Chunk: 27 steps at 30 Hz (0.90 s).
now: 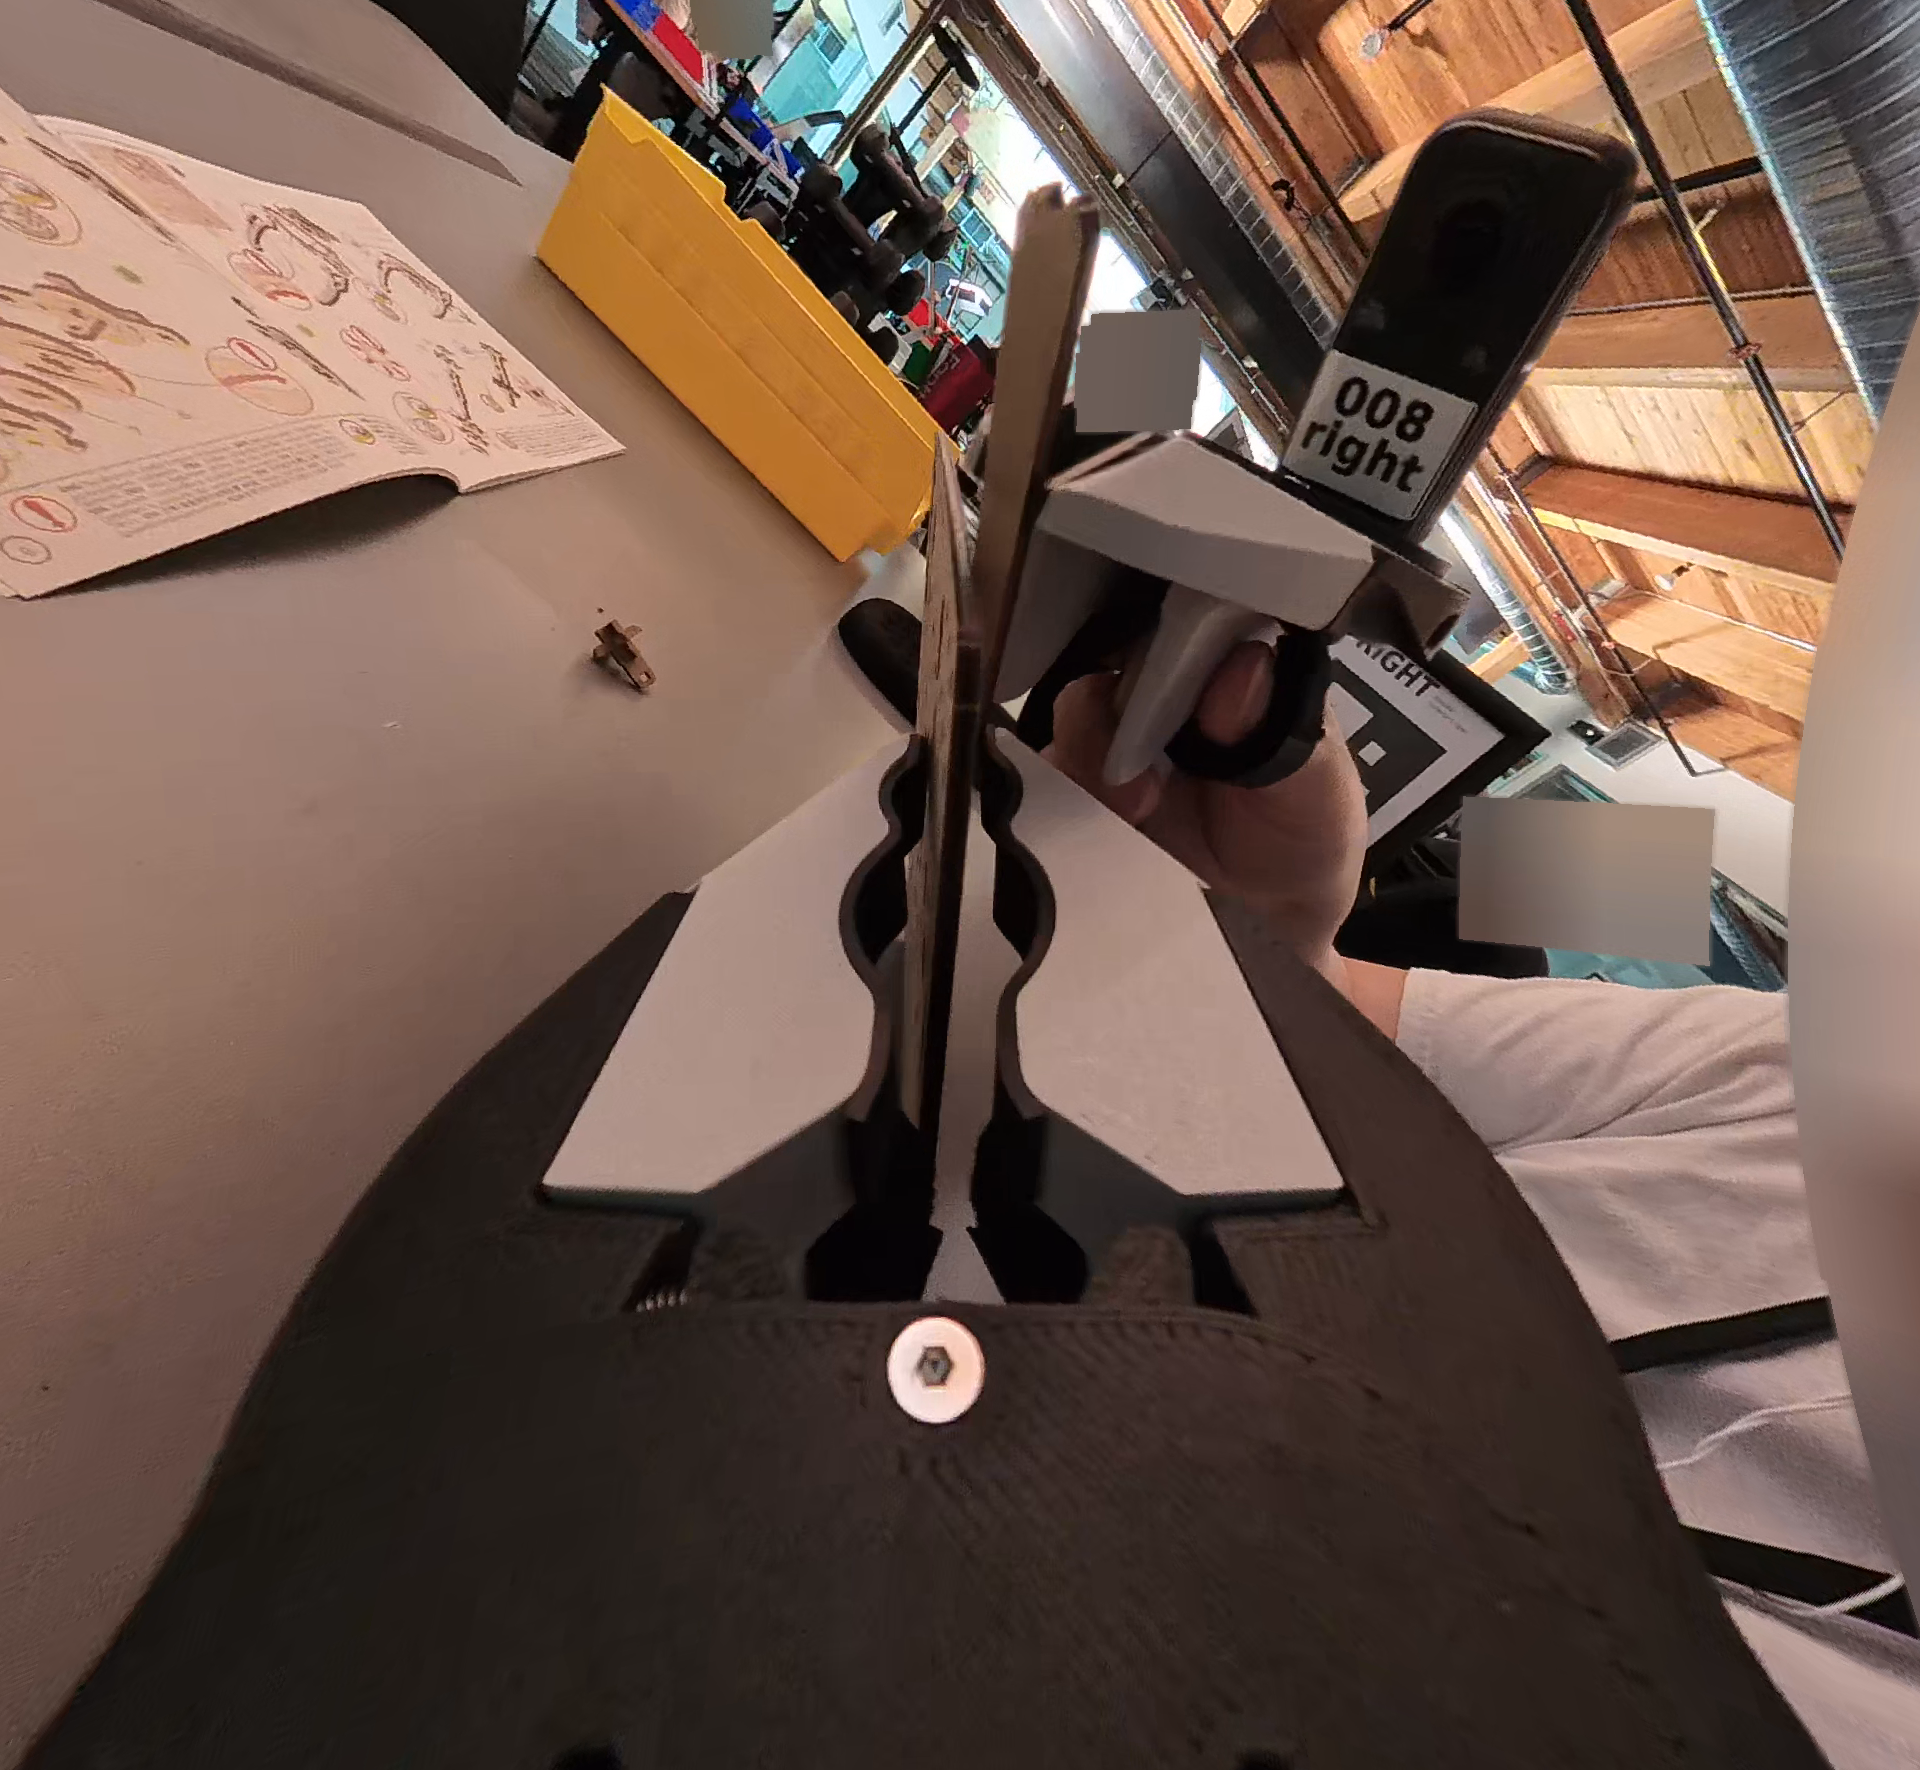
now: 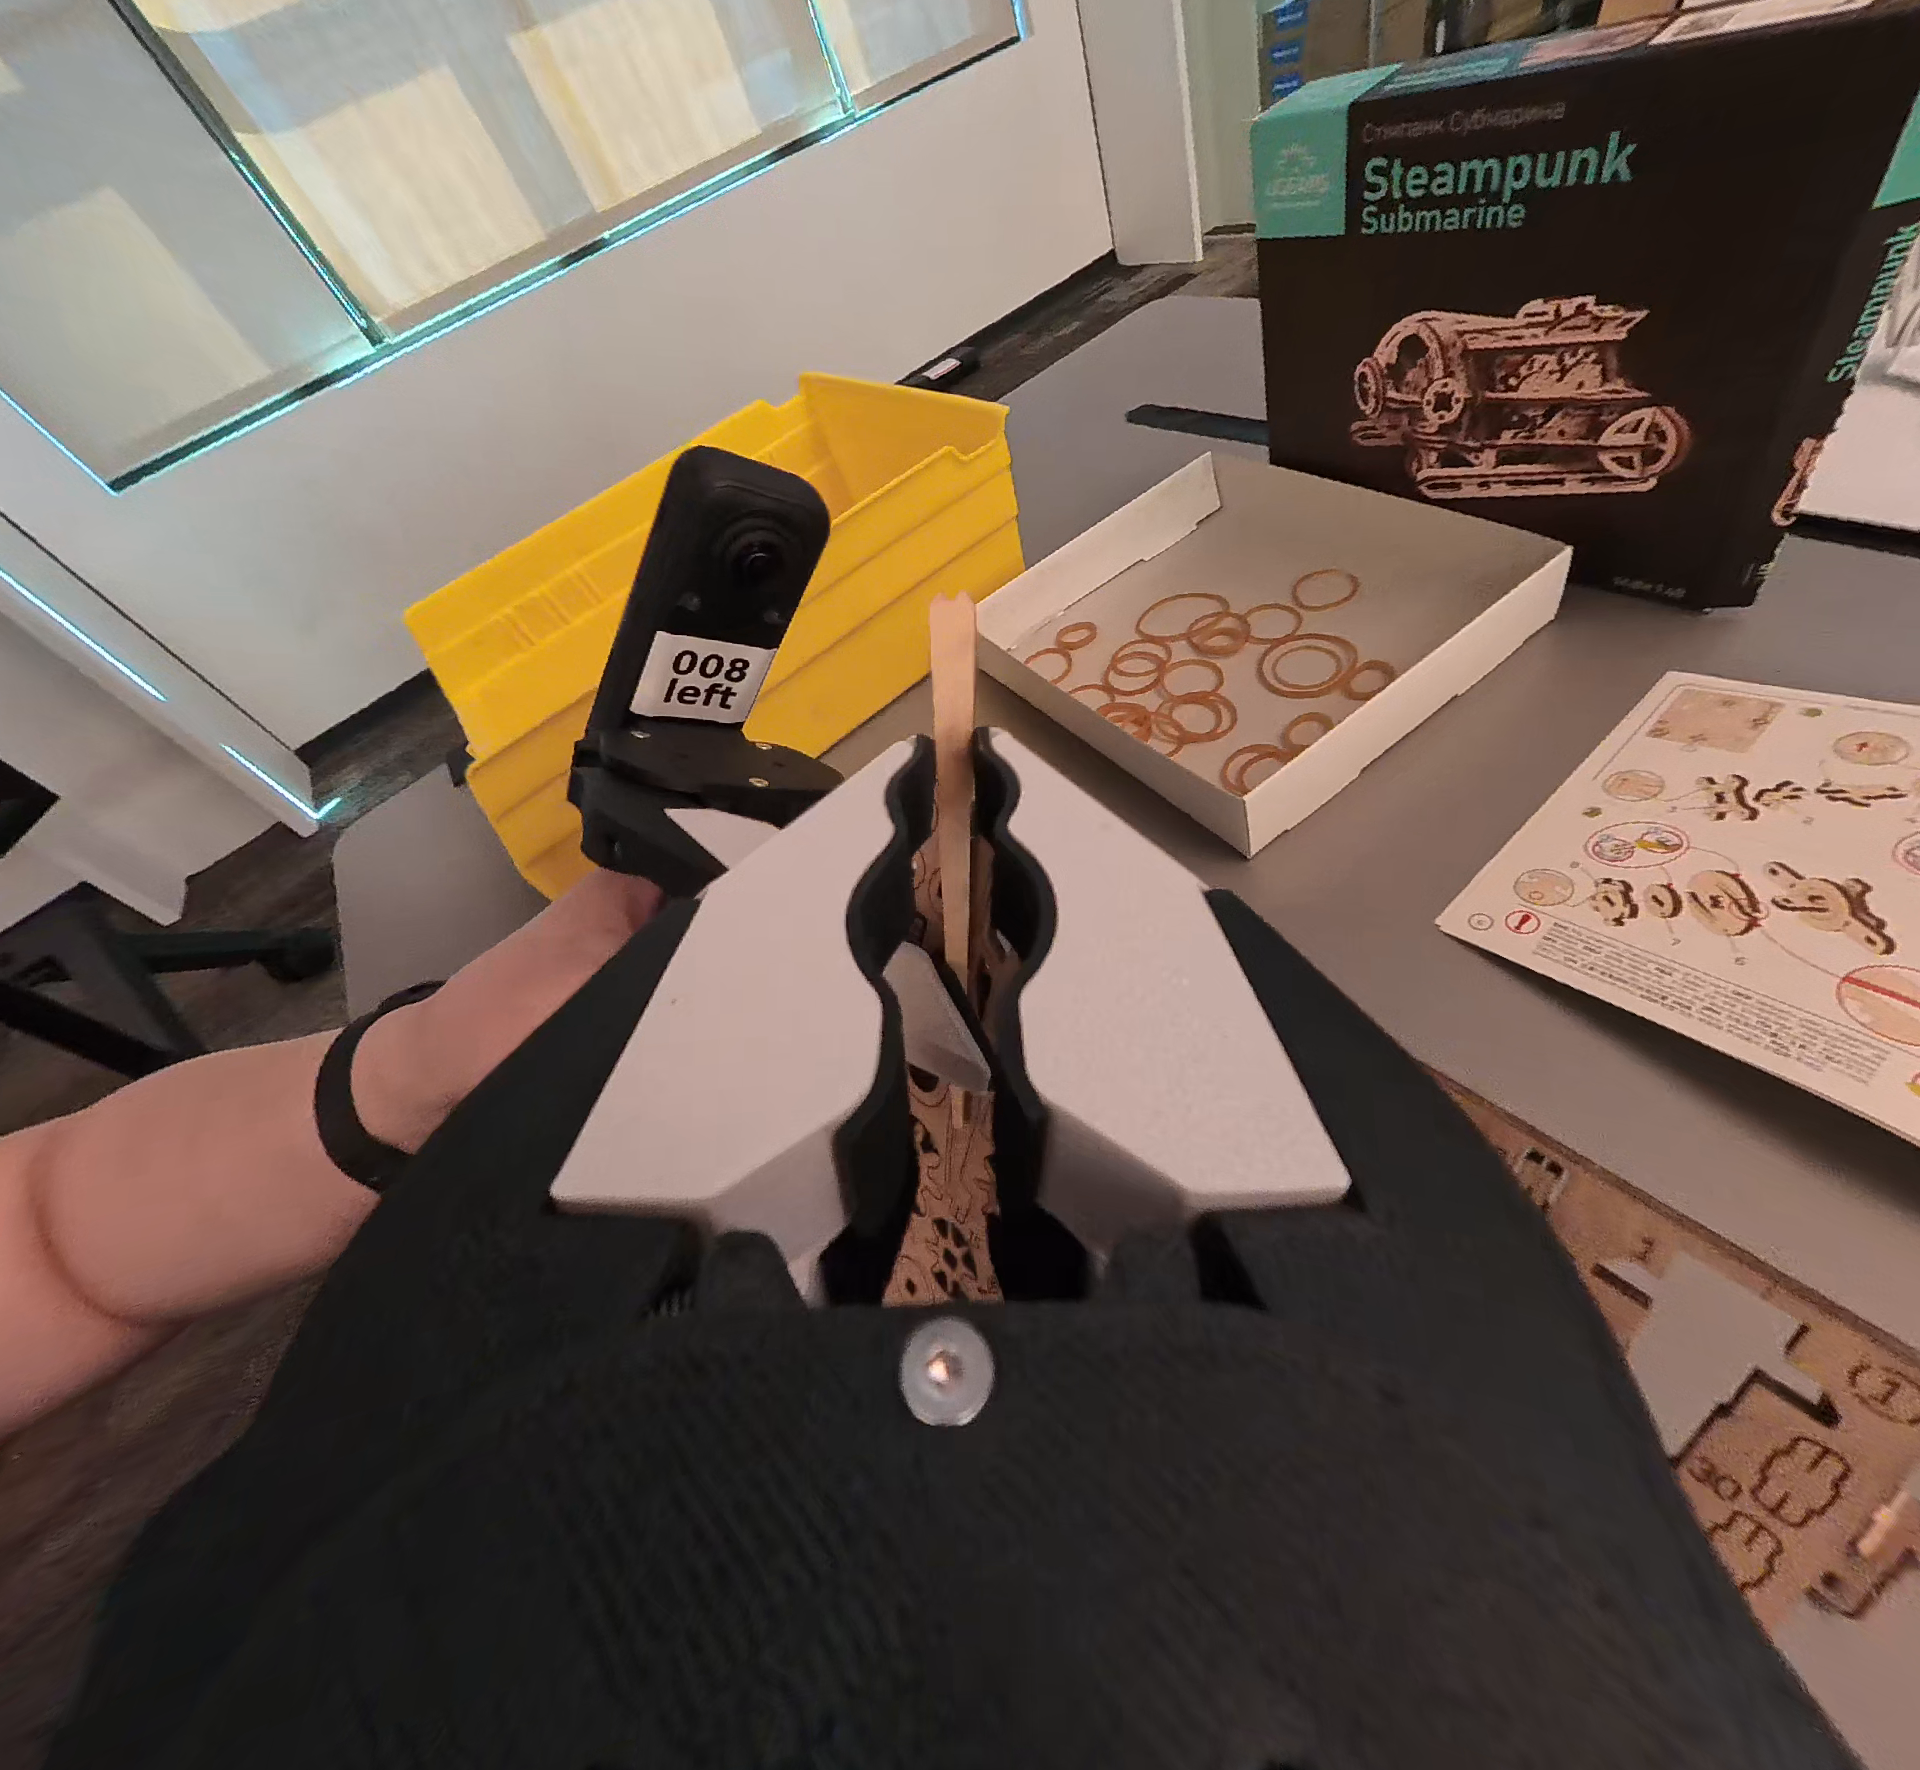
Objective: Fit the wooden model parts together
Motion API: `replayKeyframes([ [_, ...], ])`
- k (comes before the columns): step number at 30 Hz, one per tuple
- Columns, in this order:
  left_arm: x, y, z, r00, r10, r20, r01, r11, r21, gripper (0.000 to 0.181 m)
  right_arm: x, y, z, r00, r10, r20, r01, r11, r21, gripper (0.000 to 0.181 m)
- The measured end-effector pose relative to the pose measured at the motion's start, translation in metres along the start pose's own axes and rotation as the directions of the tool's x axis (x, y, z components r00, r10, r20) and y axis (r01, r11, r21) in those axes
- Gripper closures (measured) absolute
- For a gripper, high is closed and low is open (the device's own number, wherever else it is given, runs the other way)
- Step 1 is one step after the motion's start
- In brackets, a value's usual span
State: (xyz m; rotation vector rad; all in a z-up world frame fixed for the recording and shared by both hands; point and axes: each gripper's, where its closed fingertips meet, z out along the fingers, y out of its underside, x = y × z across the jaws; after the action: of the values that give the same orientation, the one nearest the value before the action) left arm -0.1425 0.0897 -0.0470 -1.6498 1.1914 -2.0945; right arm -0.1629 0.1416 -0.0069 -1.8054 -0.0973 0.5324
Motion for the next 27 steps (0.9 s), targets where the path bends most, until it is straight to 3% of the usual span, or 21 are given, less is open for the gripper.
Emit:
replayKeyframes([
  [8, -0.001, -0.001, -0.001, 0.999, -0.033, -0.013, 0.033, 0.999, 0.010, 0.175, -0.005, -0.017, -0.010, 0.997, -0.061, 0.037, 0.060, 0.998, 0.024, 0.157],
  [10, -0.001, 0.000, 0.000, 0.999, -0.033, -0.011, 0.033, 0.999, 0.005, 0.175, -0.005, -0.026, -0.012, 0.992, -0.110, 0.062, 0.112, 0.994, -0.020, 0.157],
  [12, -0.002, 0.001, 0.000, 1.000, -0.028, -0.004, 0.028, 1.000, -0.001, 0.175, 0.002, -0.033, -0.011, 0.992, -0.063, 0.110, 0.078, 0.987, -0.139, 0.155],
  [15, -0.002, 0.001, 0.000, 1.000, -0.028, -0.002, 0.028, 1.000, -0.004, 0.175, 0.012, -0.030, -0.008, 0.990, 0.040, 0.134, 0.004, 0.952, -0.308, 0.149],
  [21, -0.003, 0.000, -0.001, 1.000, -0.031, -0.002, 0.031, 1.000, 0.000, 0.175, 0.016, -0.010, 0.005, 0.996, -0.076, 0.042, 0.086, 0.931, -0.355, 0.149],
  [27, -0.002, 0.001, 0.000, 0.999, -0.040, -0.010, 0.040, 0.999, -0.006, 0.175, 0.010, -0.002, 0.012, 0.996, -0.080, 0.039, 0.088, 0.923, -0.376, 0.154],
])
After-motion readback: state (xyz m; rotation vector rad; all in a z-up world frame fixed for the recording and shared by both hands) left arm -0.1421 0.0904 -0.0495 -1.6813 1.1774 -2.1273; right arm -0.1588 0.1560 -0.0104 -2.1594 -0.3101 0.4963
